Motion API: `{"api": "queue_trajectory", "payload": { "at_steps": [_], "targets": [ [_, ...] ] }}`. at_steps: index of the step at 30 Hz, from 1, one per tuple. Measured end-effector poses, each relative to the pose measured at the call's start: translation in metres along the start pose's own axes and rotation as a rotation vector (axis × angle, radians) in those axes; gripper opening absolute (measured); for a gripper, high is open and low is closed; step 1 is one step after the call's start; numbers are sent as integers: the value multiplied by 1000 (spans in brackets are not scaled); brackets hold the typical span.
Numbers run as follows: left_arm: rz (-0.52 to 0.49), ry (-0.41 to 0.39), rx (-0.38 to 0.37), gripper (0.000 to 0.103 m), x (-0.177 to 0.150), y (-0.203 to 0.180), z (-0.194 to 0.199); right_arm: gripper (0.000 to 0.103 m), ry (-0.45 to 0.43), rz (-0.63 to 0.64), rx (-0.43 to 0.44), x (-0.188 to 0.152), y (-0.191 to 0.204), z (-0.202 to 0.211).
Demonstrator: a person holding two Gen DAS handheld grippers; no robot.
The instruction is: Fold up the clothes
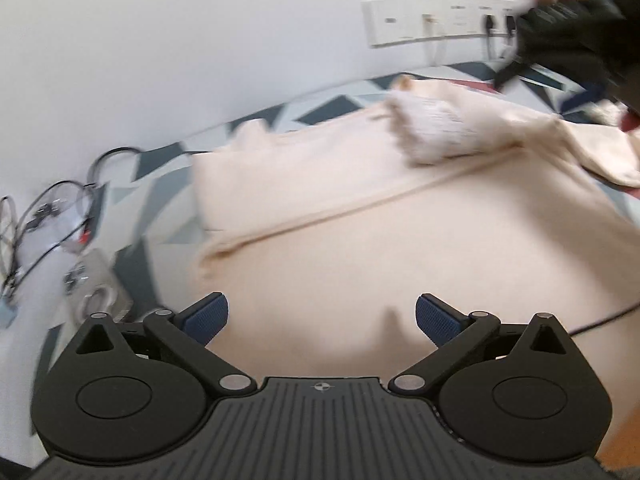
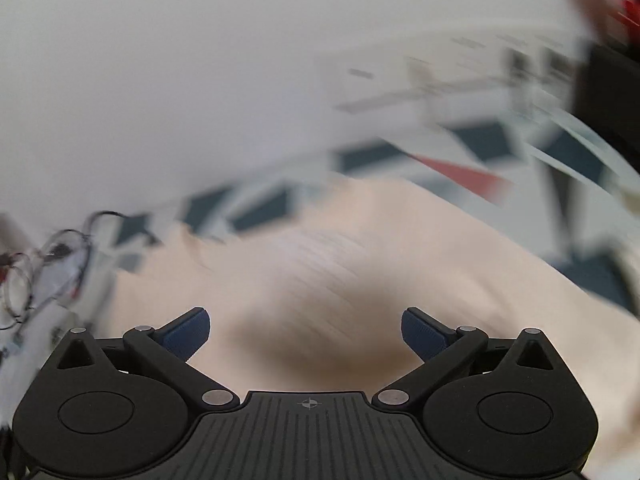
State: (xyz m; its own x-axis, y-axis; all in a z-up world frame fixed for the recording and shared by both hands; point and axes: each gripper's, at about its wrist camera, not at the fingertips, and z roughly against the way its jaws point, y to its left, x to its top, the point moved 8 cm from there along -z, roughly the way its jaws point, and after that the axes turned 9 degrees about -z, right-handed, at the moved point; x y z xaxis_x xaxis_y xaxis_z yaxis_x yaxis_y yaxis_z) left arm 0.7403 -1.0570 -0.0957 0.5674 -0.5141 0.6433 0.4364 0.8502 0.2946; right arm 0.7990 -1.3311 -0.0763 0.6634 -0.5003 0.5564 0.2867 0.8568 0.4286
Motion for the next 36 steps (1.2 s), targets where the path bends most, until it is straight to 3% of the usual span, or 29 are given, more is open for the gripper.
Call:
{"api": "queue_trajectory", "payload": {
  "at_steps": [4,8,13,18,23,29,31,34,35,36],
  "targets": [
    [1,3,-63,102,-1,-27,-1,102,-15,-143,-129,-20,-85,44],
    [-11,27,-80,102,-2,-45,-8,102,-105,-252,-251,-20,-155,84],
    [-7,44,-55,102,5,-53,-16,102,-196,-328,-303,-3,-215,104],
    [63,98,-32,102,15,-56,-34,97,-198,-279,-359,23,-245,83],
    [130,134,7,102,26,-55,-46,95,-95,-181,-336,48,-244,29],
    [180,161,50,102,27,-53,-48,96,55,-171,-436,63,-261,-24],
    [195,166,57,102,26,-53,-48,84,64,-129,-470,67,-263,-30],
    [205,173,74,102,27,-53,-48,44,25,-160,-397,80,-267,-24],
    [205,175,79,102,27,-54,-48,20,14,-201,-355,87,-269,-20],
    [204,176,85,102,28,-54,-48,18,-7,-243,-315,95,-271,-14]
  ]
}}
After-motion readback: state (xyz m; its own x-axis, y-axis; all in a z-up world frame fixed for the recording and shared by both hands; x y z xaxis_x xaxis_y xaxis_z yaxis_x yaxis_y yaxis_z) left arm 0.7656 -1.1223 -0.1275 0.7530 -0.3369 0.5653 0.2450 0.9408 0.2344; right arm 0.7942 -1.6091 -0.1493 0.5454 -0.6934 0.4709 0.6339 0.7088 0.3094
